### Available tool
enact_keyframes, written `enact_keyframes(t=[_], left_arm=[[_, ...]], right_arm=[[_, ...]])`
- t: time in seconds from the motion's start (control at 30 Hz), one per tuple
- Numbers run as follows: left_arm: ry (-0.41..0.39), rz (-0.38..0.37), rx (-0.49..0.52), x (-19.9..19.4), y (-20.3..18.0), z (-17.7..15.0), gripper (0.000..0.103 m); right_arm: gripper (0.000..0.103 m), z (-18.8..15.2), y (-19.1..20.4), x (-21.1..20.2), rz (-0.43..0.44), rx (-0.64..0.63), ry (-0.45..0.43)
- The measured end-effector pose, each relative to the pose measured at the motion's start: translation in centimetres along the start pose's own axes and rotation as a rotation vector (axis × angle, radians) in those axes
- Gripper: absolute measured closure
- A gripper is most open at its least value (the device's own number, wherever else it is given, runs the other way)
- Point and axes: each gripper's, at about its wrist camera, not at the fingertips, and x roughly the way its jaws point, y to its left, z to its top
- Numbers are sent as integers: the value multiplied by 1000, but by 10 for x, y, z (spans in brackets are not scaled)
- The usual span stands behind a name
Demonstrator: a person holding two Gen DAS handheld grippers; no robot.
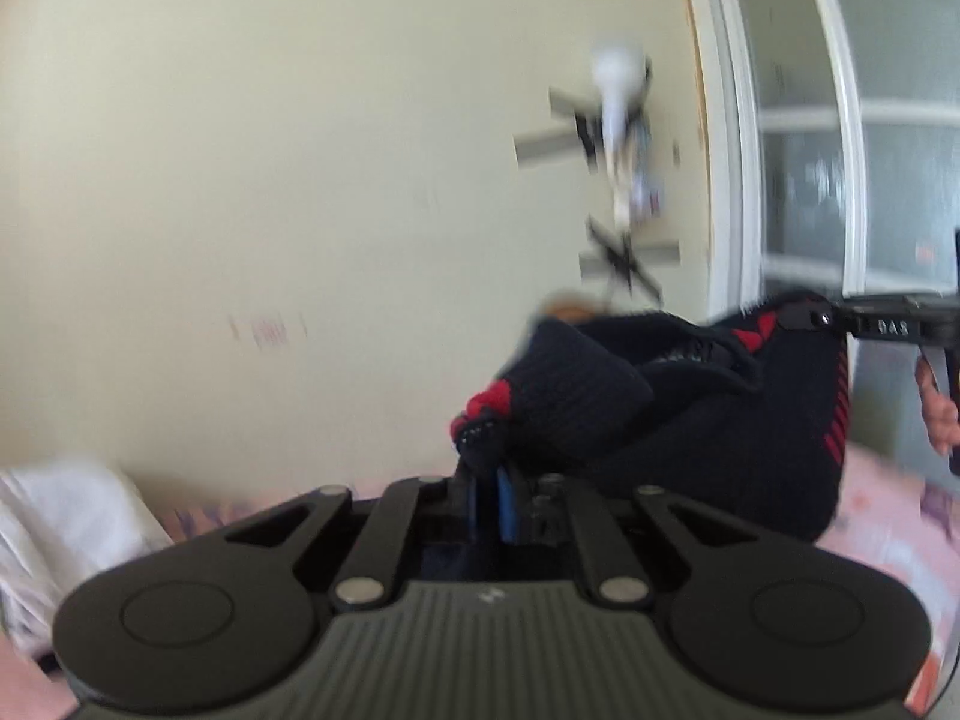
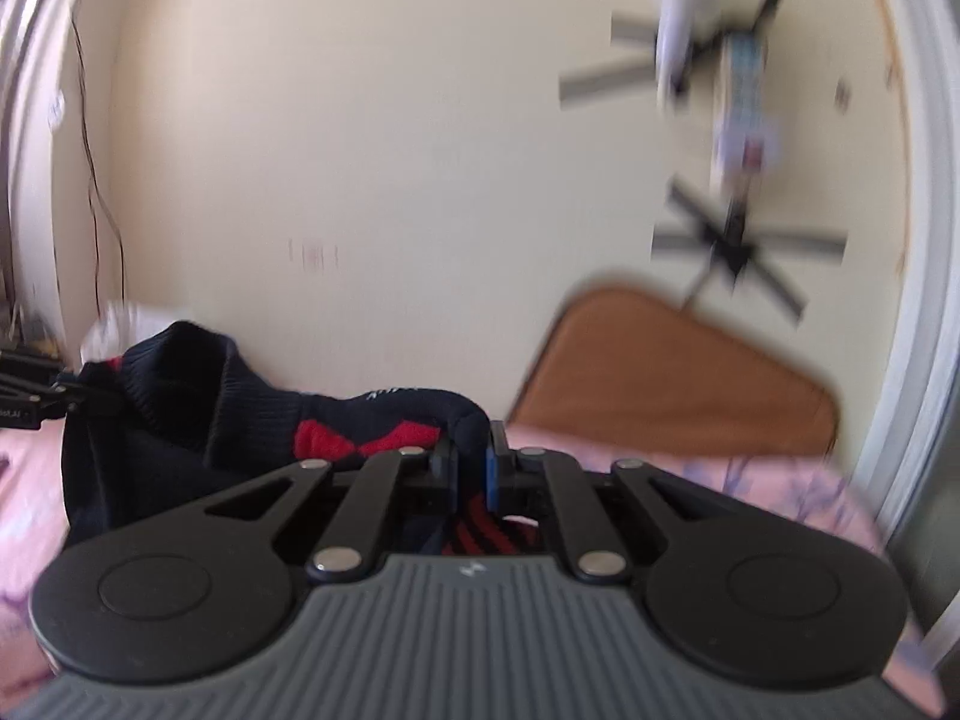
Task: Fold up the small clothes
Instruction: 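Grasp the navy sweater with both grippers and lift it off the bed, then lower the navy sweater flat onto the bed and open both grippers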
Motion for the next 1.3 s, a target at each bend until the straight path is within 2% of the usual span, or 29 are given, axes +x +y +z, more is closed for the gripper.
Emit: enact_keyframes(t=[0.07, 0.17, 0.3, 0.4, 0.5, 0.6, 0.67, 0.73, 0.8, 0.87, 0.9, 0.93, 0.97, 1.0, 1.03, 1.07, 1.1, 1.17, 1.23, 1.3], left_arm=[[-121, 24, -13, -40, 2, 36, 97], [-329, 132, 46, -101, -11, 78, 97], [-529, 286, 121, -160, -33, 119, 97], [-620, 397, 166, -188, -50, 141, 97], [-637, 464, 181, -195, -57, 156, 97], [-606, 516, 205, -179, -60, 160, 97], [-579, 533, 203, -167, -50, 170, 97], [-525, 554, 208, -140, -45, 168, 96], [-456, 567, 216, -103, -39, 162, 96], [-366, 579, 210, -55, -33, 154, 96], [-312, 587, 201, -25, -29, 147, 91], [-257, 593, 177, 7, -23, 136, 82], [-179, 609, 151, 42, -17, 121, 74], [-77, 627, 137, 75, -12, 100, 66], [32, 633, 111, 103, -6, 76, 70], [105, 621, 78, 117, -4, 52, 73], [146, 584, 41, 120, -2, 27, 73], [157, 492, 1, 102, -3, -21, 71], [149, 463, -29, 70, -5, -63, 55], [176, 389, -89, 39, -3, -100, 48]], right_arm=[[93, 37, 16, -30, -5, -32, -125], [93, 89, 45, -73, -13, -108, -307], [93, 149, 77, -121, -40, -183, -495], [93, 182, 83, -148, -44, -220, -578], [93, 204, 82, -165, -54, -259, -605], [93, 208, 57, -158, -33, -271, -576], [93, 200, 35, -143, -5, -270, -537], [93, 196, 17, -121, 21, -255, -489], [93, 189, 8, -94, 29, -222, -424], [92, 171, 8, -53, 1, -197, -337], [92, 159, 11, -23, -8, -182, -268], [91, 144, 15, 9, -27, -163, -199], [81, 125, 21, 47, -63, -143, -122], [55, 101, 23, 85, -109, -136, -25], [44, 74, 20, 117, -157, -135, 71], [43, 45, 13, 137, -189, -123, 139], [44, 17, 2, 145, -179, -91, 196], [44, -36, -23, 135, -78, 23, 264], [42, -84, -45, 109, -26, 105, 316], [41, -122, -62, 83, 12, 179, 382]])
